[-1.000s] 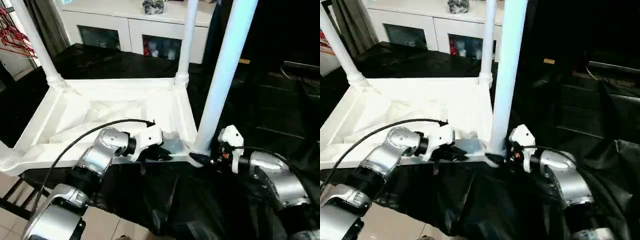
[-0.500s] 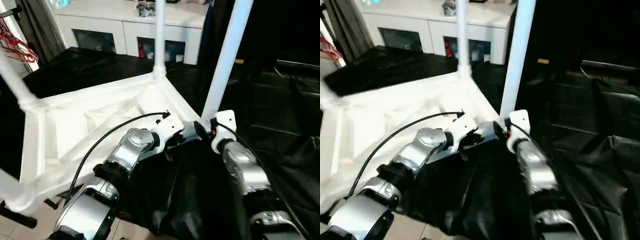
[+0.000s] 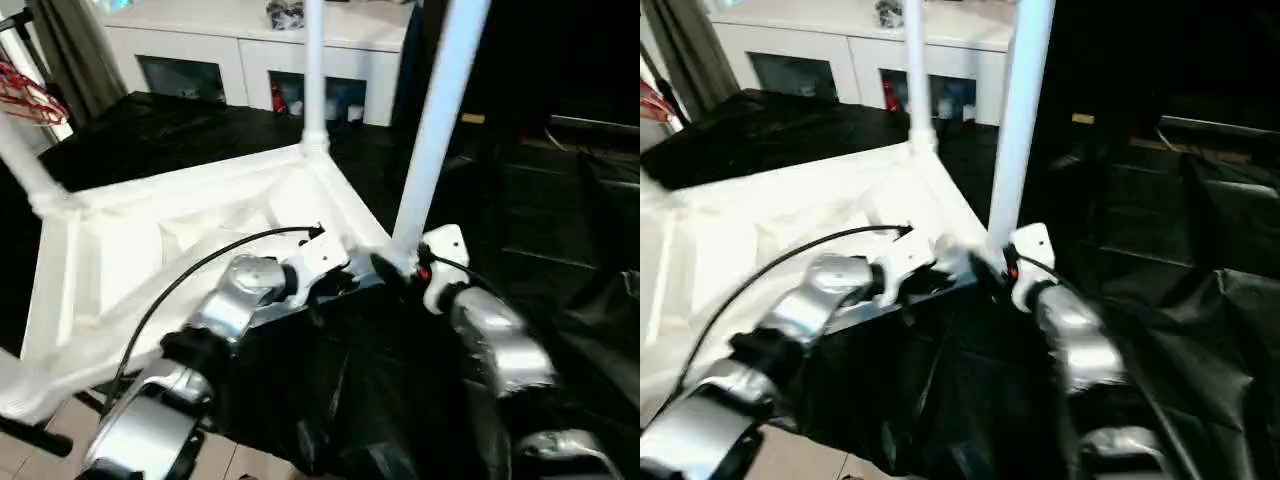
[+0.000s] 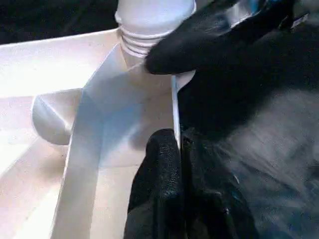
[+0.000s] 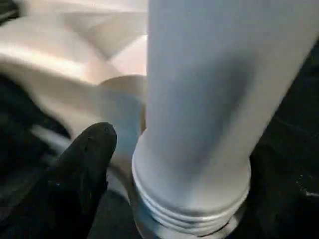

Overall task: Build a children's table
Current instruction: Rotate leg to tighten

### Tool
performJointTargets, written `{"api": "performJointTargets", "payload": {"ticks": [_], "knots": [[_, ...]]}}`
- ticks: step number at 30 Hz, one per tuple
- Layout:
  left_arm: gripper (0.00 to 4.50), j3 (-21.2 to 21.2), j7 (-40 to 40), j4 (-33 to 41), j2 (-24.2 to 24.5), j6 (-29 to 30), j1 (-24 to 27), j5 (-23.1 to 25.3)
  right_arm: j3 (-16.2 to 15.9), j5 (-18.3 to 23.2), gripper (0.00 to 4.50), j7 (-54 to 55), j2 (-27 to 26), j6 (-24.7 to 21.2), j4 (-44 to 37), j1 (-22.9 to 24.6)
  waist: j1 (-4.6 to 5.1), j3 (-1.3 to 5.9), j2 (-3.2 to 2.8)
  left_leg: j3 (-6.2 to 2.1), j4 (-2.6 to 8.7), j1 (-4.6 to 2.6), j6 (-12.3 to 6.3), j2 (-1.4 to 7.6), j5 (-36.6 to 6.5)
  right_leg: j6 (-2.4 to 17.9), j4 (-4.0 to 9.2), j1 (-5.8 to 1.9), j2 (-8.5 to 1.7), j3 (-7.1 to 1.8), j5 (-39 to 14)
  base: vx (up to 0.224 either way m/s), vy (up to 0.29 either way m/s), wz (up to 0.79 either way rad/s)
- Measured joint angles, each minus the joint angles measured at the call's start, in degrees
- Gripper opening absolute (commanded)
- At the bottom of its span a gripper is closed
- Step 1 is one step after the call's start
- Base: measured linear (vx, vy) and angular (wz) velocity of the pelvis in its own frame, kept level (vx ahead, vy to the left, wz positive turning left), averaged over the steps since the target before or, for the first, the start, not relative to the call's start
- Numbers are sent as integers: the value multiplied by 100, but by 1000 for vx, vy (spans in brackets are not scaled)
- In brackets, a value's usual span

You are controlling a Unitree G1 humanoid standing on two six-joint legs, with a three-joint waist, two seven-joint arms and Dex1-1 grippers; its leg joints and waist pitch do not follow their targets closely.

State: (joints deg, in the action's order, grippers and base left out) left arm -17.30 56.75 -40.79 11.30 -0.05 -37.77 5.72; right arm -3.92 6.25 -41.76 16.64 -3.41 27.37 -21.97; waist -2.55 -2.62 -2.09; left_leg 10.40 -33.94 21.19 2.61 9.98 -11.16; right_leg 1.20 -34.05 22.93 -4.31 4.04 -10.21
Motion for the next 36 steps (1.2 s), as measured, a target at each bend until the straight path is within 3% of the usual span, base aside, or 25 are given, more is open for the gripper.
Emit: {"api": "performJointTargets", "payload": {"ticks": [7,16,25,30,36], "knots": [[0,-99,823,234,381,-173,164,-193,-173,266,356,-1169,498,-214,-427,168,-83,-3,6,1,0,-2,-1,2,1,-1,-3,1,1,1,-1,0,0,0],[0,-156,1425,355,618,-196,205,-275,-461,334,284,-1886,732,-339,-697,220,-134,-5,9,7,0,-1,2,2,0,-1,-4,0,-2,0,-1,0,0,0],[0,-175,1540,447,627,-166,256,-271,-508,338,265,-2000,824,-347,-876,357,-178,-2,2,7,0,-4,3,3,-1,-1,-4,-2,-2,0,-1,0,0,0],[0,-127,1017,257,402,-80,166,-192,-314,206,265,-1206,516,-399,-830,404,-171,1,8,7,-2,-17,19,2,-9,0,-6,-14,-2,-3,0,0,0,0],[0,-3,-457,-389,-339,388,-291,67,254,-51,264,1079,-388,-528,-80,-68,-58,-3,13,8,-8,-12,19,-6,-8,-24,3,-11,-7,-9,-14,0,0,0]]}}
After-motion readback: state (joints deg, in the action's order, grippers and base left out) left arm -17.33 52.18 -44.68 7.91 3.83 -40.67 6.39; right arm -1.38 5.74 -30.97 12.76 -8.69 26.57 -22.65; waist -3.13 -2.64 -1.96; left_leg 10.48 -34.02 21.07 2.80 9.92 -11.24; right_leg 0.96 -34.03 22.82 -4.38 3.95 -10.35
